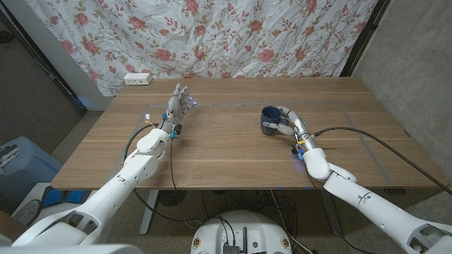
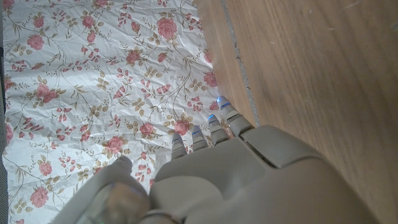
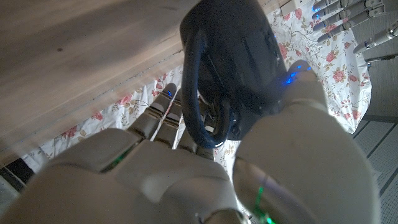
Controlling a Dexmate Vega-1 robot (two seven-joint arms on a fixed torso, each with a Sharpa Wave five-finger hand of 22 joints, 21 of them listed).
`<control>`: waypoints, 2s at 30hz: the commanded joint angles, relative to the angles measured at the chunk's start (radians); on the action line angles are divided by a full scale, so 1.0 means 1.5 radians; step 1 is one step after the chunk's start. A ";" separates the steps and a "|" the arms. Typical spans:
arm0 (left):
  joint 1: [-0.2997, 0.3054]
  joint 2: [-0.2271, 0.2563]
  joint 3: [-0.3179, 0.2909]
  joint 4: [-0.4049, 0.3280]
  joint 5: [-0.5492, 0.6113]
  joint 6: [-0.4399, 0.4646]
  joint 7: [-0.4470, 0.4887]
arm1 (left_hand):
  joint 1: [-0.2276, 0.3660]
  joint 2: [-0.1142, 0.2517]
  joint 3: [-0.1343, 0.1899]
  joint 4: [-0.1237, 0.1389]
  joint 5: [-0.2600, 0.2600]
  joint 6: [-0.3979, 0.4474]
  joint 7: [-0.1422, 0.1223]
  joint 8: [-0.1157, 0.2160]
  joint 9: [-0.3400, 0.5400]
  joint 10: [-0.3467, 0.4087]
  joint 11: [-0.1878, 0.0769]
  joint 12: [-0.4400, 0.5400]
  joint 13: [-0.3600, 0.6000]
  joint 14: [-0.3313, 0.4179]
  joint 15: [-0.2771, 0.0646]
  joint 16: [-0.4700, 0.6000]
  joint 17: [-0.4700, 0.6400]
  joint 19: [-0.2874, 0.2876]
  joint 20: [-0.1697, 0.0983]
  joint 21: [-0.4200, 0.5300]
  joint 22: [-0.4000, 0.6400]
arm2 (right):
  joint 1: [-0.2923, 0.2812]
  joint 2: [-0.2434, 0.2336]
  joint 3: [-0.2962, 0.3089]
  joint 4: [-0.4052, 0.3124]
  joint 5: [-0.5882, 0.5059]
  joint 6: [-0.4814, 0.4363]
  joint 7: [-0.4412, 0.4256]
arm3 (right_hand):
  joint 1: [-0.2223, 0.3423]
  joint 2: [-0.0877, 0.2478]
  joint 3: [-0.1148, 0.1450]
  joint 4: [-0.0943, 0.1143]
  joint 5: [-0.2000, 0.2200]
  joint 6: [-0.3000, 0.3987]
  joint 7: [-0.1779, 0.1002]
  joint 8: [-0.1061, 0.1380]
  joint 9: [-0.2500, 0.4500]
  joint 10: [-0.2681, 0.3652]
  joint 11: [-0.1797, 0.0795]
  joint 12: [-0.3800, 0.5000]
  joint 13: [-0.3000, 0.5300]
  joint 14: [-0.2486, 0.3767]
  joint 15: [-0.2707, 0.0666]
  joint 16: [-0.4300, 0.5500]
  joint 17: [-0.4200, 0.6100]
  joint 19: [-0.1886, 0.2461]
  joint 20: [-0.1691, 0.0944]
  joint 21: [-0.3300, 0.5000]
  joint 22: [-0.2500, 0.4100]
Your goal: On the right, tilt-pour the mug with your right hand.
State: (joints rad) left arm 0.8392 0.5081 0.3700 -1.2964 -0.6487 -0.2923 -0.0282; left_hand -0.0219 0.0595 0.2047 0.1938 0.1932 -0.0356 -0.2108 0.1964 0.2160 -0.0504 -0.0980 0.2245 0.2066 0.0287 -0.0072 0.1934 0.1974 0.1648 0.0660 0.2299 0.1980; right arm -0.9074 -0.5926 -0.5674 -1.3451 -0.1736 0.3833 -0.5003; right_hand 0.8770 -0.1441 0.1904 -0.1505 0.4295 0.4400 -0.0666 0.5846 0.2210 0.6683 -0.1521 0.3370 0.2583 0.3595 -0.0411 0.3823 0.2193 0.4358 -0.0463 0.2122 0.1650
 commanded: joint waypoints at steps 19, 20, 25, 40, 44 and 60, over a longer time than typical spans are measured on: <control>-0.001 0.000 0.000 0.002 -0.001 0.000 -0.003 | -0.002 0.079 0.004 0.001 0.005 -0.002 -0.004 0.004 0.002 -0.003 -0.004 0.003 0.003 0.005 -0.002 0.003 0.003 0.006 0.000 0.004 0.002 | -0.029 -0.069 0.041 -0.136 0.009 -0.103 0.059 | 0.026 0.030 0.002 0.006 -0.002 0.042 -0.012 0.011 -0.004 0.039 -0.010 0.003 0.007 0.027 -0.096 0.014 0.004 0.017 -0.026 -0.005 0.004; -0.001 0.000 0.000 0.002 -0.001 0.000 -0.003 | -0.002 0.079 0.004 0.001 0.005 -0.002 -0.005 0.004 0.002 -0.002 -0.005 0.003 0.003 0.005 -0.002 0.003 0.003 0.006 0.000 0.004 0.002 | -0.030 -0.072 0.043 -0.140 0.009 -0.106 0.061 | 0.025 0.030 0.001 0.007 -0.003 0.043 -0.013 0.012 -0.004 0.041 -0.012 0.004 0.007 0.026 -0.097 0.014 0.004 0.016 -0.026 -0.006 0.004; -0.001 0.000 0.000 0.001 -0.001 0.000 -0.003 | -0.002 0.079 0.004 0.001 0.005 -0.001 -0.004 0.005 0.002 -0.003 -0.004 0.003 0.003 0.005 -0.001 0.003 0.003 0.006 0.000 0.004 0.002 | -0.034 -0.090 0.051 -0.162 0.002 -0.115 0.068 | 0.024 0.030 -0.001 0.007 -0.005 0.047 -0.013 0.013 -0.005 0.050 -0.012 0.005 0.007 0.027 -0.096 0.014 0.003 0.019 -0.025 -0.005 0.004; 0.000 0.000 0.000 0.000 0.000 0.000 0.000 | -0.002 0.079 0.004 0.001 0.005 -0.002 -0.005 0.004 0.002 -0.002 -0.004 0.003 0.003 0.005 -0.002 0.003 0.003 0.006 0.000 0.004 0.002 | -0.044 -0.147 0.072 -0.236 -0.010 -0.173 0.122 | 0.030 0.035 -0.005 0.008 -0.010 0.079 -0.009 0.021 -0.011 0.091 -0.016 0.011 0.009 0.052 -0.107 0.023 0.000 0.035 -0.029 -0.004 0.004; 0.000 0.000 0.000 0.000 0.000 0.000 0.000 | -0.002 0.079 0.004 0.001 0.005 -0.002 -0.005 0.004 0.002 -0.003 -0.005 0.002 0.003 0.005 -0.002 0.003 0.003 0.006 0.000 0.004 0.002 | -0.046 -0.161 0.076 -0.256 -0.019 -0.194 0.133 | 0.031 0.036 -0.005 0.008 -0.011 0.081 -0.009 0.021 -0.012 0.095 -0.016 0.011 0.010 0.057 -0.108 0.024 0.000 0.038 -0.028 -0.004 0.004; -0.001 0.001 0.000 0.001 -0.001 0.000 -0.003 | -0.002 0.079 0.004 0.001 0.005 -0.002 -0.004 0.004 0.002 -0.003 -0.004 0.002 0.003 0.005 -0.003 0.003 0.003 0.006 0.000 0.004 0.002 | -0.019 -0.208 0.067 -0.309 -0.063 -0.264 0.204 | 0.034 0.041 -0.005 0.009 -0.014 0.111 -0.013 0.030 -0.014 0.129 -0.022 0.016 0.015 0.088 -0.113 0.029 -0.001 0.061 -0.029 0.000 0.004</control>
State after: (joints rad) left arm 0.8377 0.5087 0.3702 -1.2957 -0.6491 -0.2925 -0.0303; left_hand -0.0219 0.0595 0.2047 0.1938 0.1932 -0.0356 -0.2108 0.1964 0.2160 -0.0504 -0.0980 0.2245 0.2066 0.0287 -0.0072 0.1934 0.1973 0.1648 0.0660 0.2300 0.1980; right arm -0.9618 -0.8606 -0.4569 -1.7576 -0.2241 0.0555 -0.2640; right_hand 0.8771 -0.1442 0.1782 -0.1404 0.4094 0.5078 0.0012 0.6216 0.1999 0.7562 -0.0928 0.3522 0.2778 0.4814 -0.0480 0.4218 0.2184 0.5166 -0.0482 0.2074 0.1702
